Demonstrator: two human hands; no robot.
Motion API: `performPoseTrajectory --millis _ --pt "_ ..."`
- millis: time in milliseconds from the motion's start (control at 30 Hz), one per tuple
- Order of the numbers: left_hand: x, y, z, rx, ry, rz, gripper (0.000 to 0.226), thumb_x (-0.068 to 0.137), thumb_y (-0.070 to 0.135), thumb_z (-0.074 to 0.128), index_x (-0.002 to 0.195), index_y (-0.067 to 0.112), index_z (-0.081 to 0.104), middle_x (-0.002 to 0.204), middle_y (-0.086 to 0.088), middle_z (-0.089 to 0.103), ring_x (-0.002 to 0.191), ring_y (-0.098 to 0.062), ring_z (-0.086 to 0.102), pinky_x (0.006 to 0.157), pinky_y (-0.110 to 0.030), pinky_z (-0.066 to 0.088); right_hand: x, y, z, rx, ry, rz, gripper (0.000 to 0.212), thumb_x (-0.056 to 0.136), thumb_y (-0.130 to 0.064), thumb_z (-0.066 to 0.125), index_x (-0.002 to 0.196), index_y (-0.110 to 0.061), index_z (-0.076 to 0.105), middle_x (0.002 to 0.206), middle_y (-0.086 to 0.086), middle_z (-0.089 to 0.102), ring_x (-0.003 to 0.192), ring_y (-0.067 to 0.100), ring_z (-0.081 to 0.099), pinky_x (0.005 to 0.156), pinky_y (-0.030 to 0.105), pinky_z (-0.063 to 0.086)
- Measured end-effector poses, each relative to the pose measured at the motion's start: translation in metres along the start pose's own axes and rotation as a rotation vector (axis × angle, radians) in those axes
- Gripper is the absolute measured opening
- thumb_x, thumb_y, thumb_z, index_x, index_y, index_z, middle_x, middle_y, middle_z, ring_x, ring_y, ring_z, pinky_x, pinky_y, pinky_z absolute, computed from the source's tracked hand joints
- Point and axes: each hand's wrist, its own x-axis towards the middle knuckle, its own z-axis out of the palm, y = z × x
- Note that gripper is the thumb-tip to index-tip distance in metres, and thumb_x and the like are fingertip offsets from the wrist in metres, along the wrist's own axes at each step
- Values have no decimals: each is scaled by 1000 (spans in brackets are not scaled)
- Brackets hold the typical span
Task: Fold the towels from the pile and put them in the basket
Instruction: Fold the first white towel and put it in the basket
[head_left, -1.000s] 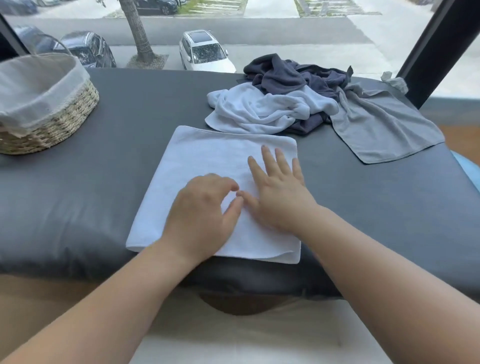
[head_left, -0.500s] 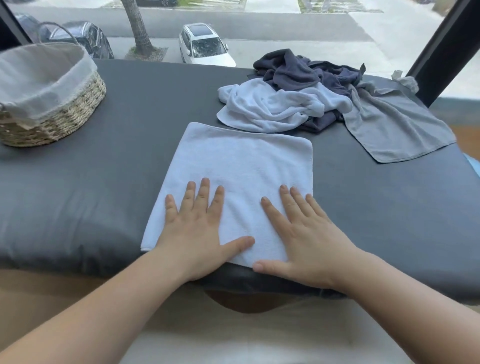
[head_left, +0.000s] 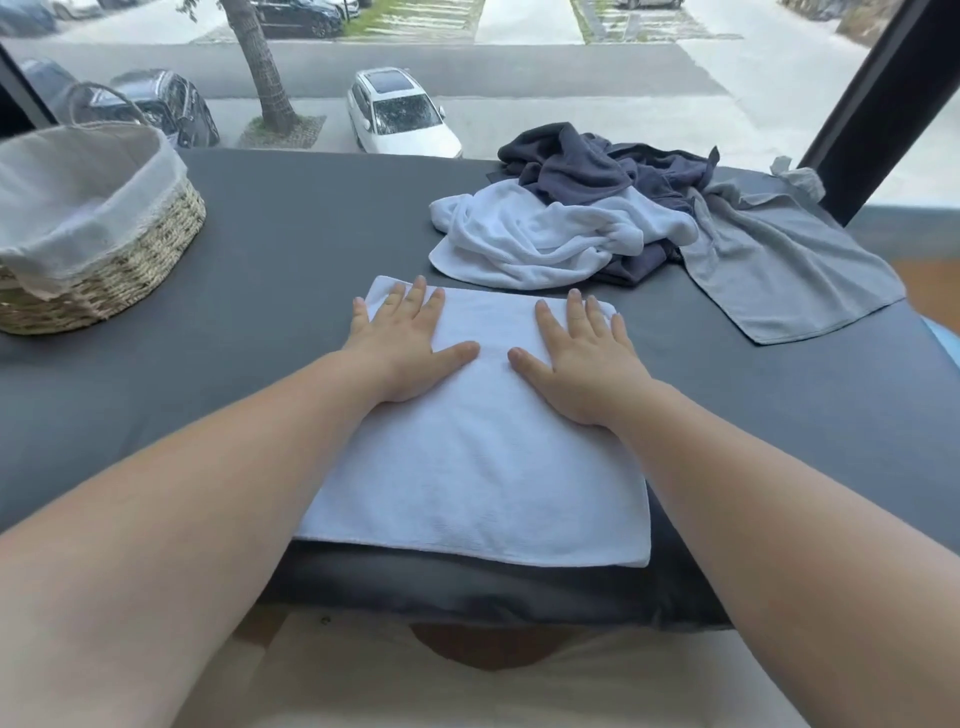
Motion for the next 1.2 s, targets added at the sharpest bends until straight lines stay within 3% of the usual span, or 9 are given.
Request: performPoseTrajectory --millis 167,233,333,500,600,700,933,1033,1200 --pt "12 -5 -2 -8 9 -10 76 96 68 16 159 30 -1 167 6 -9 153 -15 -11 120 -60 -8 18 15 -2 6 127 27 63 104 -49 20 160 -22 13 167 8 14 154 27 8 124 50 4" --pt "17 -8 -6 27 67 -9 64 102 54 19 159 25 10 167 3 7 154 -19 1 120 -60 -3 22 16 -2 -96 230 23 56 104 -32 27 157 -15 24 155 9 35 145 31 26 122 52 13" --pt "26 -14 -19 127 145 -17 47 103 38 28 143 17 39 145 -6 40 141 -27 30 119 -59 12 25 6 -8 -226 272 16 56 97 -15 33 153 -12 29 141 10 44 130 33 38 120 51 19" --pt "37 -8 -51 124 42 -95 46 94 36 51 137 18 45 135 -10 47 126 -34 43 97 -47 38 31 5 -23 -225 241 -27 38 97 -13 39 133 -17 47 130 10 48 118 32 43 97 45 36" --pt "39 -8 -63 170 56 -56 20 89 28 55 108 23 59 116 -4 58 108 -31 53 81 -40 39 34 8 -43 -279 196 -65 26 96 -13 44 119 -19 56 123 9 49 120 32 43 95 46 37" --pt "35 -12 -67 75 145 -20 7 88 23 55 85 29 52 99 5 57 99 -26 53 79 -36 34 37 10 -50 -268 232 -86 23 97 -15 46 116 -20 57 121 7 49 120 31 45 90 43 37" --pt "23 -15 -87 -109 544 -12 14 90 19 54 96 22 67 104 -5 67 103 -33 58 85 -39 39 40 25 -84 -179 518 -51 14 94 -12 51 106 -14 58 109 11 57 106 34 51 76 40 36" --pt "4 -19 -90 -183 600 27 9 87 18 62 91 19 69 98 -4 69 100 -32 59 84 -38 44 25 20 -91 -92 591 -110 11 91 -12 53 97 -14 62 102 11 60 101 36 53 78 42 41" --pt "-51 -36 -57 -277 640 135 5 81 14 72 81 18 71 82 1 67 81 -24 60 70 -34 47 -32 24 -67 62 585 -218 8 83 -13 71 87 -17 65 91 3 61 86 31 57 64 33 38"
